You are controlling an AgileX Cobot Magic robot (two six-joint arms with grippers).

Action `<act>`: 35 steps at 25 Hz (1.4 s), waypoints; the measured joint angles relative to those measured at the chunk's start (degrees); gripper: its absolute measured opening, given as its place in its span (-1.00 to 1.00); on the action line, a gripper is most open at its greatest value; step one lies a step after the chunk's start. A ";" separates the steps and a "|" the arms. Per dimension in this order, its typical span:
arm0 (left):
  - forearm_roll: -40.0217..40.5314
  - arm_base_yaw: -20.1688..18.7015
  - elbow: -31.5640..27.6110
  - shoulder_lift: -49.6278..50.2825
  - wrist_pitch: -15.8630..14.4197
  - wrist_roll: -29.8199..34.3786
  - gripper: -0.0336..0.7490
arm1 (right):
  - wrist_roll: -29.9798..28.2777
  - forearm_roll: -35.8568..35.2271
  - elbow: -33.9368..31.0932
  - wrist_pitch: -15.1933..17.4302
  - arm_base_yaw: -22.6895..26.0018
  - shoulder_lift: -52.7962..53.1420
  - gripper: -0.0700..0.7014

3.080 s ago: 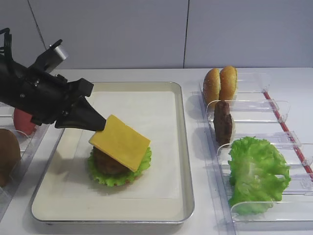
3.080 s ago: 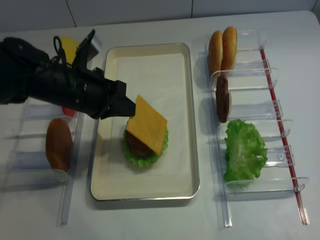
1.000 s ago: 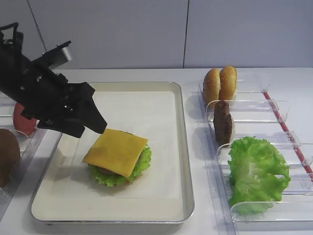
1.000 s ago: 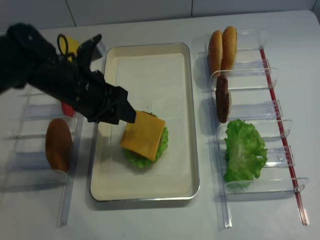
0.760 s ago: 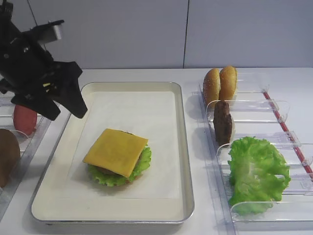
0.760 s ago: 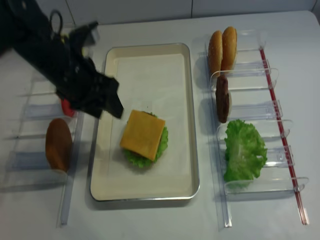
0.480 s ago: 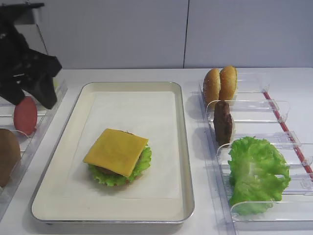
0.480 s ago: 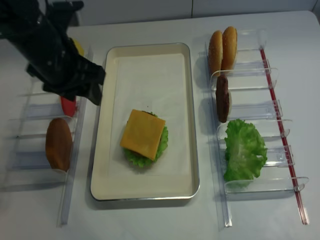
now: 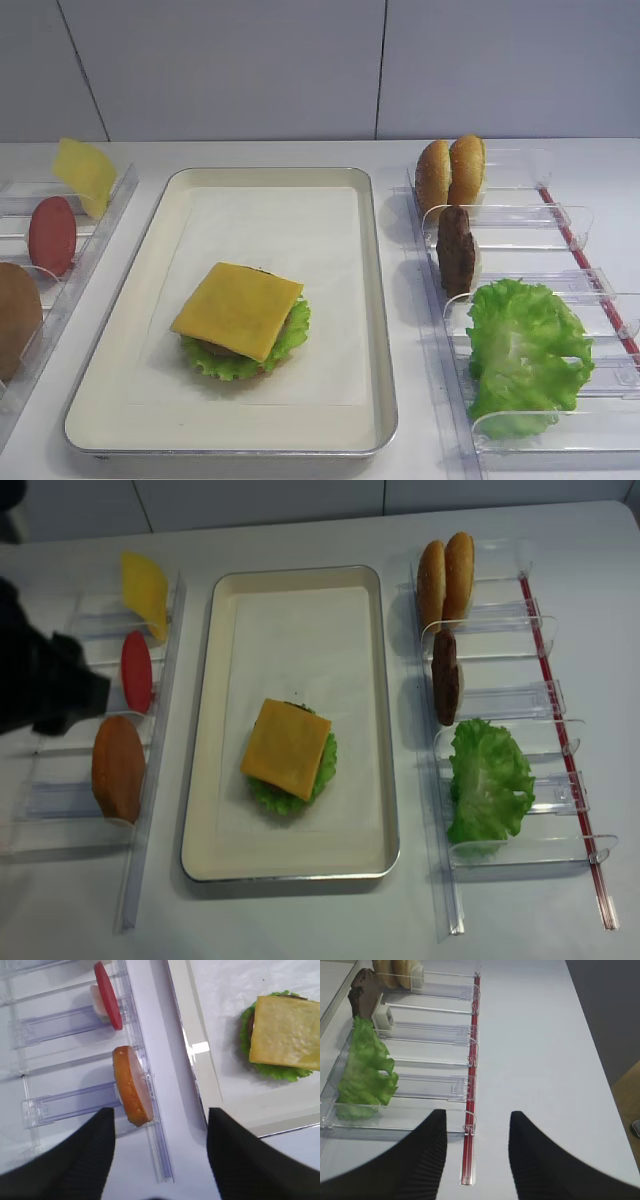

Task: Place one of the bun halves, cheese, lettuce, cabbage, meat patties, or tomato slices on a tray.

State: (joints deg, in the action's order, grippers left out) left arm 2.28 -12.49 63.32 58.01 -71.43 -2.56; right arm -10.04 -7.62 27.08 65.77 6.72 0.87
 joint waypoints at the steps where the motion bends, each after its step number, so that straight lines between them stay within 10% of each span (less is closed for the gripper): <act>1: 0.00 0.00 -1.22 -2.49 -0.09 0.00 0.04 | 0.00 0.00 0.00 0.00 0.00 0.00 0.04; 27: -0.13 0.00 -27.35 -56.04 -1.65 -0.12 -0.21 | 0.00 0.00 0.00 0.00 0.00 0.00 0.04; 35: -3.70 0.00 -33.13 -59.07 -1.62 3.97 -0.27 | -0.13 -0.11 0.00 0.00 0.00 0.00 0.04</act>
State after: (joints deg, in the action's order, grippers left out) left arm -1.41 -12.49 30.19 -1.06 -73.05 1.41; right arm -10.18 -7.73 27.08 65.77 6.72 0.87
